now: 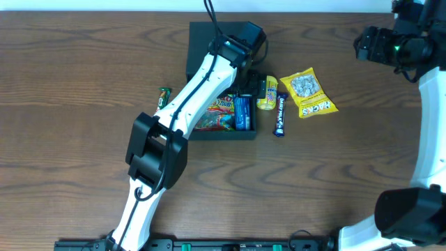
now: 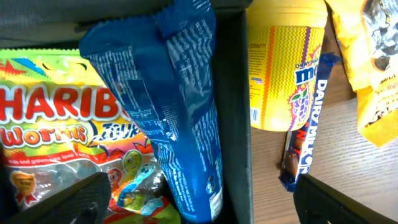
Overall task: Pack container
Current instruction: 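Place the blue wrapper into the box beside the Haribo bag, then grasp the yellow Hacks bag with the right gripper and lift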
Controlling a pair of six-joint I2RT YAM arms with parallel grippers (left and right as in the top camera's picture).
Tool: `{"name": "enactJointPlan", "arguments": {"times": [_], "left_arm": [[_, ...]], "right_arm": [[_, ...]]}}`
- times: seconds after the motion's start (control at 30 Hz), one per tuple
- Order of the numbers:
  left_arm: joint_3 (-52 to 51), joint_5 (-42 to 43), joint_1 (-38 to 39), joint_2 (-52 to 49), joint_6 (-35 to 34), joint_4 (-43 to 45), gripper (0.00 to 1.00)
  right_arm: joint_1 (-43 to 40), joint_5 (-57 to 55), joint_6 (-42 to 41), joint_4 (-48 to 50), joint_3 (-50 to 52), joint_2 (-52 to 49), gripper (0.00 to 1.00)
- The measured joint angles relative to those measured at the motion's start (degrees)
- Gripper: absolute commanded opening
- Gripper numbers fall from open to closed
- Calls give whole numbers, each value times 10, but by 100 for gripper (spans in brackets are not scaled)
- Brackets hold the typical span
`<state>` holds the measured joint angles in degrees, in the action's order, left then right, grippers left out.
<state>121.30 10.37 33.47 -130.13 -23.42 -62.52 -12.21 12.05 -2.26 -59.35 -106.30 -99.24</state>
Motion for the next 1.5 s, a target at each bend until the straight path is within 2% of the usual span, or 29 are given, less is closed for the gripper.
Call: {"name": "enactJointPlan", "arguments": {"times": [0.2,0.23,0.3,0.33,0.6,1.13,1.27,1.5], "left_arm": [[32,0,-5,0,28,-37,97],[44,-1,-8,0,34,-44,84],[61,-2,-16,0,42,-40,25],[64,-3,-20,0,46,-33,8],[38,-13,-41,-3,59,57,6],[31,16,-30,-82,59,61,6],[46,26,-31,-82,68,28,6],[165,11,-58,-50,87,-61,6]], "right_arm": [[0,0,0,0,0,0,84],[0,0,0,0,0,0,84],[0,0,0,0,0,0,84],[0,0,0,0,0,0,84],[0,0,0,-7,0,0,84],[0,0,0,-9,0,0,84],[0,0,0,-9,0,0,84],[0,0,7,-9,2,0,89]]}}
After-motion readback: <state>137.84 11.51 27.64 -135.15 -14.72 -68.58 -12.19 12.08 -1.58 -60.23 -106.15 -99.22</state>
